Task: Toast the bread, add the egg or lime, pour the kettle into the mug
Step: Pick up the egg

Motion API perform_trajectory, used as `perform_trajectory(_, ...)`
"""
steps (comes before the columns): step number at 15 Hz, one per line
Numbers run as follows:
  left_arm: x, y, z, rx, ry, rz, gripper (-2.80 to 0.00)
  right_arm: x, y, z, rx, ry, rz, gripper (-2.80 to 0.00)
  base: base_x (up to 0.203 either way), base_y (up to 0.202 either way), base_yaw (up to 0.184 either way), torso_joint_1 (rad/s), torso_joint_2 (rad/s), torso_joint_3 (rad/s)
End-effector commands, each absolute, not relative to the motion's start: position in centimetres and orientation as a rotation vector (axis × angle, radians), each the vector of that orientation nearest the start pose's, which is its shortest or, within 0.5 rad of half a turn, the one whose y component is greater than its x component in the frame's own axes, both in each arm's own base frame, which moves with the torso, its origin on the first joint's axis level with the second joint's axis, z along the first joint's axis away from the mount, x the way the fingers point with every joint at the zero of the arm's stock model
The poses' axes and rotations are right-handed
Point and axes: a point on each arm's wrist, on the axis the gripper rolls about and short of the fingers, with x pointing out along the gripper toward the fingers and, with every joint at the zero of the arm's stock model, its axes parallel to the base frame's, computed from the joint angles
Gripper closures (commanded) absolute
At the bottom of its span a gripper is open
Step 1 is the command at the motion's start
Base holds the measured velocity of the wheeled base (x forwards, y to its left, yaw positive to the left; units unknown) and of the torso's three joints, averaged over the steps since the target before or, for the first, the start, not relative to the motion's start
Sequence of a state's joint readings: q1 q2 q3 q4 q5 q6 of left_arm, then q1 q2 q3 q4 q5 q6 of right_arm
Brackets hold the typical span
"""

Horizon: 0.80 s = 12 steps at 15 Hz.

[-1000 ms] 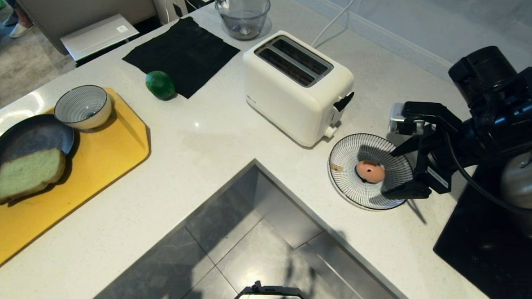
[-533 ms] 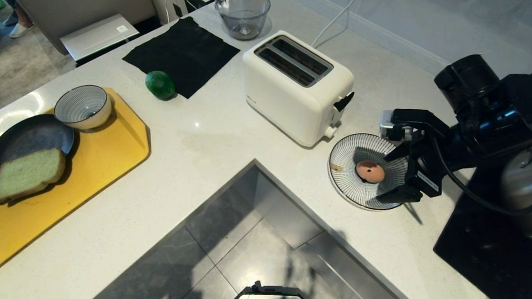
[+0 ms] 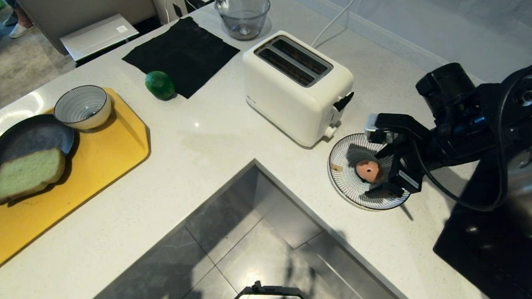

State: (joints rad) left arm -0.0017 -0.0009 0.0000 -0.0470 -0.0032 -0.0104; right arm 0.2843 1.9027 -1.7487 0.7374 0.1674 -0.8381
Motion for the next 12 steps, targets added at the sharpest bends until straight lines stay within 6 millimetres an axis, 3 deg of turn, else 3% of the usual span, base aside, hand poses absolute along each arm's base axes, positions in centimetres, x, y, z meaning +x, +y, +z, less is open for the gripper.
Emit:
perform_trajectory(1,-2.18,0.0,7.61,-0.011,-0.034,-0.005,0.0,33.97,10.34,24.49,-0.827,0.666,0.772,-2.8,0.0,0.0,0.0,0.0,0.0,0.0)
perform_trajectory(12,-2.18,0.0,7.61,-0.011,-0.034,-0.005,0.0,34.91,10.42,24.17,-0.832,0.663,0.757,-2.8,0.0,0.0,0.0,0.0,0.0,0.0)
